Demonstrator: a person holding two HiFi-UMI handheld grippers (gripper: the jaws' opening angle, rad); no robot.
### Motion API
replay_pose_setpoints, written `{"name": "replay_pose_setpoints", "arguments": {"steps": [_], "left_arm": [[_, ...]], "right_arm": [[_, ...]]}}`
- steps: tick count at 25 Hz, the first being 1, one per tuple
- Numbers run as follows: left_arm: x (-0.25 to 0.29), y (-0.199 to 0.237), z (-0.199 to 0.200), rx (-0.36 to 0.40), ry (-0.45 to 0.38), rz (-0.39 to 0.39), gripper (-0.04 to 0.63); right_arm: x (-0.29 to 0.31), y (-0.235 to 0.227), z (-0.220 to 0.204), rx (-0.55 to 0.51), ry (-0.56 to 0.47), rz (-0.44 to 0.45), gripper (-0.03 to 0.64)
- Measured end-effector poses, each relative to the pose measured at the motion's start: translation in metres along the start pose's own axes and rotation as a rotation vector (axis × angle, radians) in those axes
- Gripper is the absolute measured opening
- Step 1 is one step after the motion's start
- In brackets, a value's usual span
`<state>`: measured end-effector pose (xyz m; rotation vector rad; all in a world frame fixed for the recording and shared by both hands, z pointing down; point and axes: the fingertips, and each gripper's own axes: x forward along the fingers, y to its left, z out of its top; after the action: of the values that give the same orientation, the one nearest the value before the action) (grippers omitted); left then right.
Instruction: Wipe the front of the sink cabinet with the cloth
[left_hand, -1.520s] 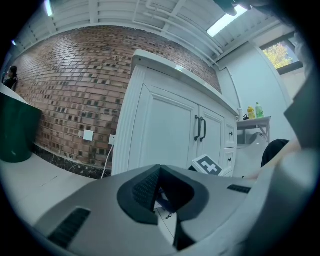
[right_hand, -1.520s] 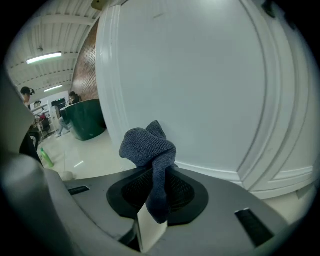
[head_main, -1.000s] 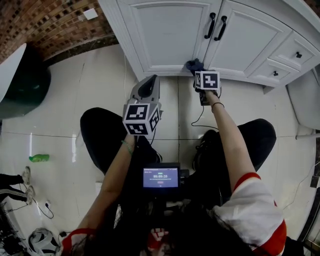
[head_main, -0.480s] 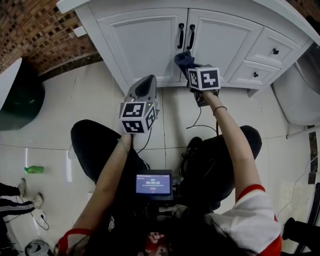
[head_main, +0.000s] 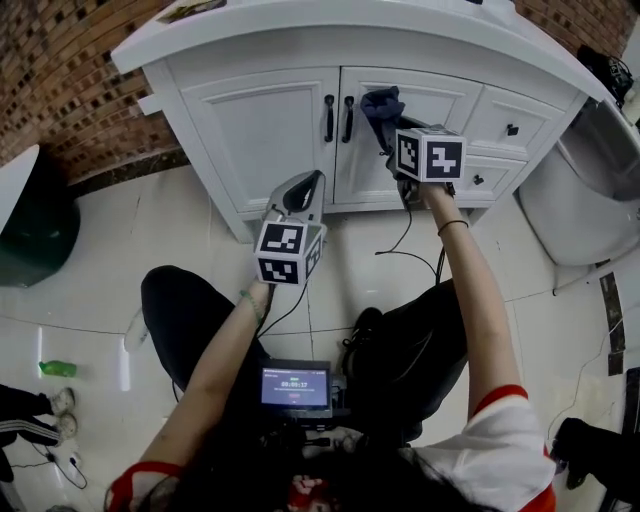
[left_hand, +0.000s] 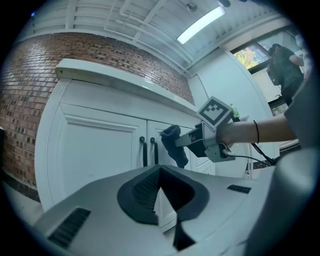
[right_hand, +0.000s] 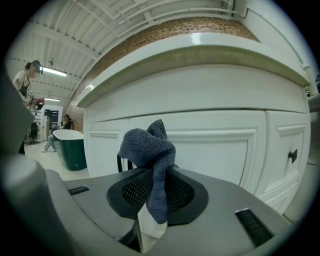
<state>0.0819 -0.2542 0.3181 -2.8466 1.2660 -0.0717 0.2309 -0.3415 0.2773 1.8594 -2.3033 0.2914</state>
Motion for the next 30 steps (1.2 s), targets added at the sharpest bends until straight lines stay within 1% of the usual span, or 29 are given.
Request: {"name": "replay_pose_setpoints", "arguments": {"steps": [2, 5, 8, 10, 13, 16, 20, 23, 26, 30], "left_arm": [[0.004, -0.013, 0.003, 0.013, 0.003, -0.025, 0.032], [0.007, -0.023, 0.0, -0.016, 0.024, -0.046, 0.032], [0.005, -0.032, -0.007, -0.053, 0.047, -0.055, 0.032], [0.003, -0.039, -0.014, -0.046, 0.066, -0.069, 0.032], [0.0, -0.041, -0.027, -0.011, 0.105, -0.078, 0.032], [0.0, -0.039, -0.038, -0.013, 0.133, -0.078, 0.032], [0.002, -0.048, -0.04, -0.011, 0.135, -0.104, 0.032], [0.006, -0.058, -0.038, 0.022, 0.13, -0.137, 0.032], [0.011, -0.064, -0.036, 0.057, 0.118, -0.152, 0.032], [0.014, -0.069, -0.039, 0.036, 0.134, -0.162, 0.032]], "right_arm": [[-0.004, 0.001, 0.022, -0.004, -0.035, 0.013, 0.086], [0.0, 0.014, 0.045, -0.011, -0.068, 0.056, 0.086], [0.007, 0.024, 0.05, -0.033, -0.062, 0.075, 0.086], [0.008, 0.019, 0.047, -0.058, -0.043, 0.063, 0.086], [0.006, -0.006, 0.043, -0.075, -0.021, 0.014, 0.086], [0.0, -0.038, 0.035, -0.068, 0.0, -0.044, 0.086], [-0.014, -0.082, 0.022, -0.057, 0.032, -0.132, 0.086], [-0.027, -0.114, 0.018, -0.037, 0.039, -0.192, 0.086], [-0.038, -0.141, 0.018, -0.019, 0.039, -0.24, 0.086], [-0.048, -0.174, 0.014, 0.006, 0.045, -0.279, 0.086]]}}
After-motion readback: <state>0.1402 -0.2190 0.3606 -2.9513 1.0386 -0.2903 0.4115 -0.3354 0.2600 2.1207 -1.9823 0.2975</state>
